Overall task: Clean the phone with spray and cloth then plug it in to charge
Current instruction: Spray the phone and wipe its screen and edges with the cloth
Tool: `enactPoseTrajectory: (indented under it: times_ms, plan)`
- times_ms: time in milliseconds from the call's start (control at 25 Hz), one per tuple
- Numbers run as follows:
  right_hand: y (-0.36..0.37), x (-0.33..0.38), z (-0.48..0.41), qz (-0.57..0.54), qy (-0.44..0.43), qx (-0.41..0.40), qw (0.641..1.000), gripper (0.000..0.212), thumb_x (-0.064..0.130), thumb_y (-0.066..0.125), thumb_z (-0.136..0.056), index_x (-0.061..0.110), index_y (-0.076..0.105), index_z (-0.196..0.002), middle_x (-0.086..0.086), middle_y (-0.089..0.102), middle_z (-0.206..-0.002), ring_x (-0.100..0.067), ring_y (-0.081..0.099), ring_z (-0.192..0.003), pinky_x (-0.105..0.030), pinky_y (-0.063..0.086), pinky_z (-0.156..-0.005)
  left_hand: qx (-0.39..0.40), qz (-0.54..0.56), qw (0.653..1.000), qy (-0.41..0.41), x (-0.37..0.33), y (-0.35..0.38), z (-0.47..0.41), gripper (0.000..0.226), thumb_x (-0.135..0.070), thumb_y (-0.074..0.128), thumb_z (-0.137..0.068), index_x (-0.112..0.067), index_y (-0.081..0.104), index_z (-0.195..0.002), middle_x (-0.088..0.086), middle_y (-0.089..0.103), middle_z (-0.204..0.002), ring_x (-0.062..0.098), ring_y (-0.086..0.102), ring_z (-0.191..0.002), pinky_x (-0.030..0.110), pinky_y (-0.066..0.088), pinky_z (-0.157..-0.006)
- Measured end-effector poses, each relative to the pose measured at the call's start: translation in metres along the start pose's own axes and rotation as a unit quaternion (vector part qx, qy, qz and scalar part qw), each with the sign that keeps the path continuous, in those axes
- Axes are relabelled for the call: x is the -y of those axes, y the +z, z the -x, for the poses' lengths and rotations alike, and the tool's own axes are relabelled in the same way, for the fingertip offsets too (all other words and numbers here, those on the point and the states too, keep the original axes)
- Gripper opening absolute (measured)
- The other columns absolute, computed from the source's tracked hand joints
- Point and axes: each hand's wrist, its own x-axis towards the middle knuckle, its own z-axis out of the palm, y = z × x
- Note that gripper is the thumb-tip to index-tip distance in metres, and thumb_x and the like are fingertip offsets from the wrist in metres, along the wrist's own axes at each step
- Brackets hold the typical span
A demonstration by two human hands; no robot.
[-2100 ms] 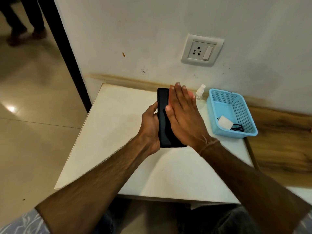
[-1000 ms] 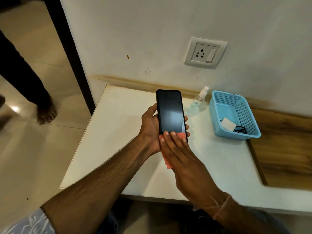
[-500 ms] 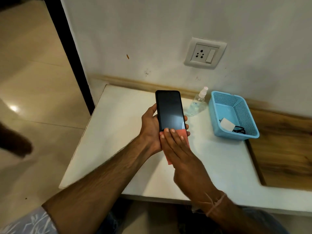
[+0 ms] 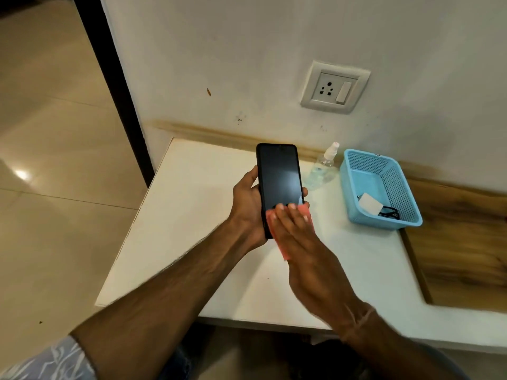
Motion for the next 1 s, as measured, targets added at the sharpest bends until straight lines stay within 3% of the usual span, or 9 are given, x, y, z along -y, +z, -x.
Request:
enactPoseTrajectory:
  times_ms: [120,280,480,720,800,1000]
  plan:
    - [-0.013,-0.015,-0.060,-0.035,0.064,-0.013,0.997,0.056,0.001,0.033,-0.095,0.007,0.028,-0.151,-0.008,0.020,-0.159,-0.023,0.010,-0.149,-0.044,0.014,-0.121,-0.051,-0.047,0.998,0.008,0.005,0.005,0.000,0.063,-0.058,0.039,-0.097,-0.010,0.073,-0.121,0.013,0.074,-0.110,0.029,0.072,-0.091,0.039,0.054,-0.090]
    - [-0.010,-0.026,-0.113,-0.020,0.101,0.025,0.994,0.053,0.013,0.025,-0.100,0.009,0.020,-0.153,-0.010,0.013,-0.161,-0.024,0.005,-0.150,-0.044,0.007,-0.122,-0.073,-0.047,0.996,0.012,0.002,0.007,0.003,0.057,-0.057,0.040,-0.097,-0.015,0.078,-0.106,0.013,0.077,-0.109,0.031,0.074,-0.095,0.044,0.054,-0.094]
    - [-0.002,-0.011,-0.039,-0.040,0.034,-0.002,0.999,0.052,0.016,0.025,-0.101,0.008,0.021,-0.152,-0.004,0.013,-0.160,-0.016,0.004,-0.150,-0.046,0.019,-0.119,-0.068,-0.040,0.997,0.004,0.003,0.002,0.003,0.069,-0.059,0.037,-0.096,-0.006,0.069,-0.127,0.017,0.069,-0.121,0.031,0.067,-0.104,0.039,0.052,-0.095]
    - [-0.002,0.003,0.034,0.017,-0.001,0.057,0.998,0.052,0.023,0.026,-0.102,0.012,0.024,-0.152,-0.001,0.017,-0.161,-0.020,0.013,-0.149,-0.045,0.018,-0.115,-0.030,-0.021,0.999,0.007,0.004,0.003,0.002,0.080,-0.063,0.029,-0.100,0.001,0.055,-0.139,0.027,0.061,-0.121,0.039,0.059,-0.099,0.044,0.054,-0.089]
    - [-0.010,-0.001,0.011,-0.016,0.005,0.051,0.999,0.051,0.025,0.026,-0.102,0.014,0.025,-0.152,-0.001,0.017,-0.161,-0.016,0.010,-0.149,-0.041,0.017,-0.118,-0.033,-0.021,0.999,0.017,0.003,0.002,0.001,0.079,-0.064,0.029,-0.100,-0.002,0.057,-0.139,0.025,0.063,-0.123,0.037,0.060,-0.104,0.044,0.051,-0.095]
    - [-0.020,-0.018,-0.097,-0.067,0.111,0.021,0.991,0.051,0.020,0.028,-0.103,0.013,0.020,-0.153,-0.002,0.011,-0.161,-0.012,0.000,-0.149,-0.042,0.011,-0.122,-0.072,-0.067,0.995,0.010,0.004,0.009,0.006,0.062,-0.061,0.036,-0.099,-0.017,0.075,-0.116,0.010,0.077,-0.111,0.027,0.075,-0.097,0.040,0.057,-0.090]
